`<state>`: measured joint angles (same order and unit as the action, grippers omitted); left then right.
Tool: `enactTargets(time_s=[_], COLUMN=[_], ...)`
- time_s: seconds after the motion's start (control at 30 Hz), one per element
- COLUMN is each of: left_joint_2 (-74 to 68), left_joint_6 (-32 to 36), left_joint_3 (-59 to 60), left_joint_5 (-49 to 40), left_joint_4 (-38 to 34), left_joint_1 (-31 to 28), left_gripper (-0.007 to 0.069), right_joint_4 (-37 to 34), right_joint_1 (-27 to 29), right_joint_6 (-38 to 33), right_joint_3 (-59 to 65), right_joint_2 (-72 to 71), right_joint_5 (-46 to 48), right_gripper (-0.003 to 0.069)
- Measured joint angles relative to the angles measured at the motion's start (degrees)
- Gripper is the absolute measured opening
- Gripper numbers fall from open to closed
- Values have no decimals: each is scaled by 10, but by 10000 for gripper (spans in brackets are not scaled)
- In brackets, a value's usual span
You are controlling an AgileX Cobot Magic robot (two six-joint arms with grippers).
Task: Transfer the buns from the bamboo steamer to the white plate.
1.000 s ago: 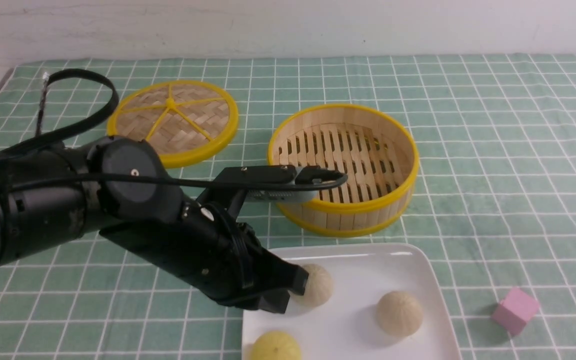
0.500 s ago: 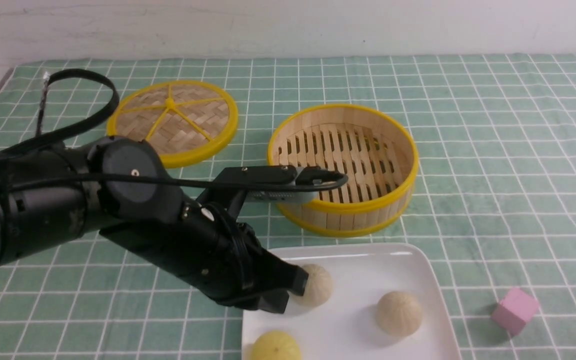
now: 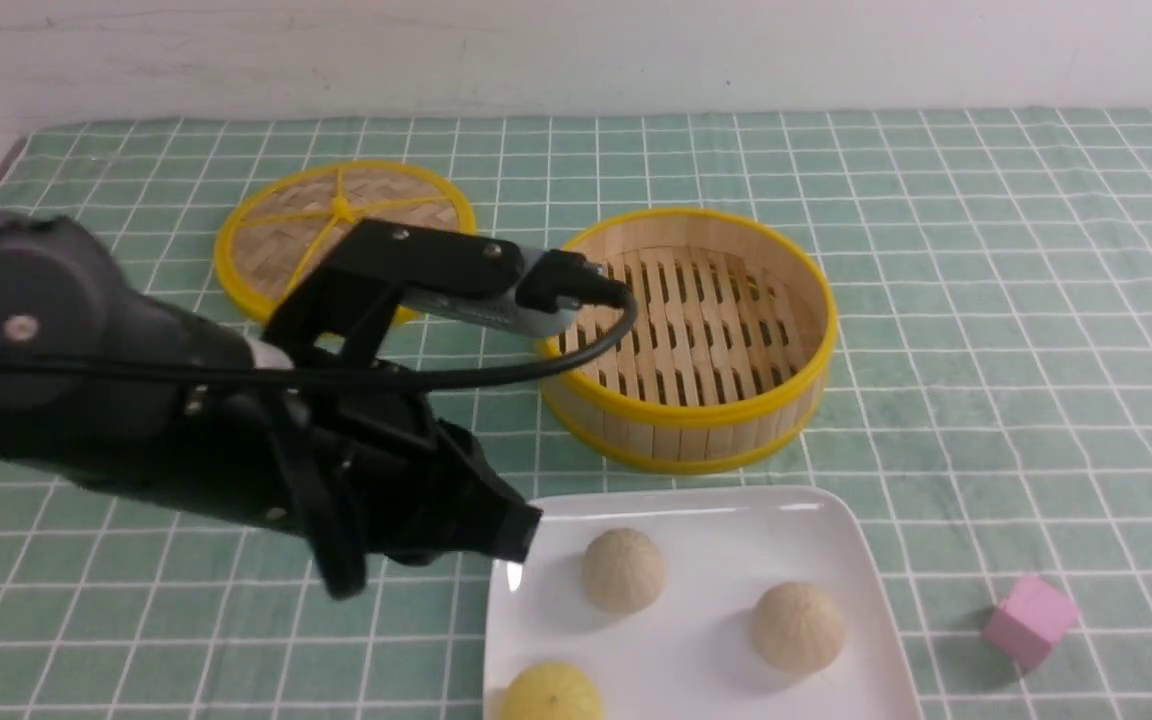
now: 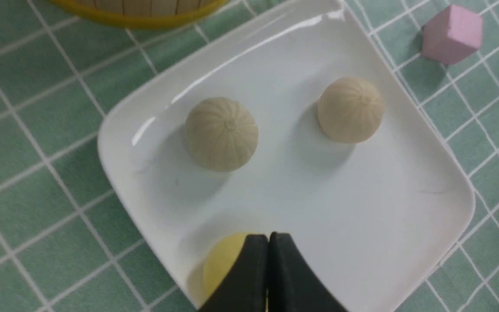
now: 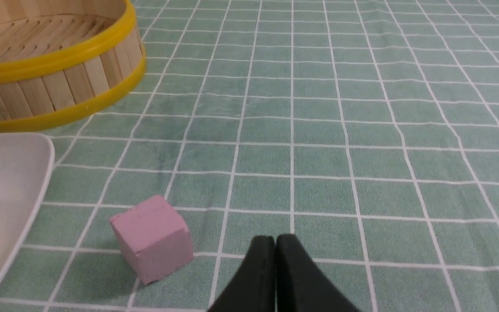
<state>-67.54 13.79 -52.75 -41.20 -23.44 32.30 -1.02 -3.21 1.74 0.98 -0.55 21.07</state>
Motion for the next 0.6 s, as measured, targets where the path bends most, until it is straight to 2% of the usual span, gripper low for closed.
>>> enactTargets(time_s=[0.2,0.33,0.47,0.6], left_joint_2=[131,235,312,394], left_joint_6=[-12,-69,-120,-159], left_joint_3=[1,20,74,175], left_joint_5=[-57,-102,-99,-35], left_joint_4=[61,113,131,126], left_joint_1=[0,0,0,0], left_gripper=[22,22,22,22], right_joint_4=[0,0,0,0], right_joint_1=[0,0,0,0], right_joint_6=[0,0,0,0], right_joint_3=[-1,-1,-1,-1], right_joint_2=[0,0,0,0], right_joint_5=[7,8,8,8], right_gripper=[34,36,36,36])
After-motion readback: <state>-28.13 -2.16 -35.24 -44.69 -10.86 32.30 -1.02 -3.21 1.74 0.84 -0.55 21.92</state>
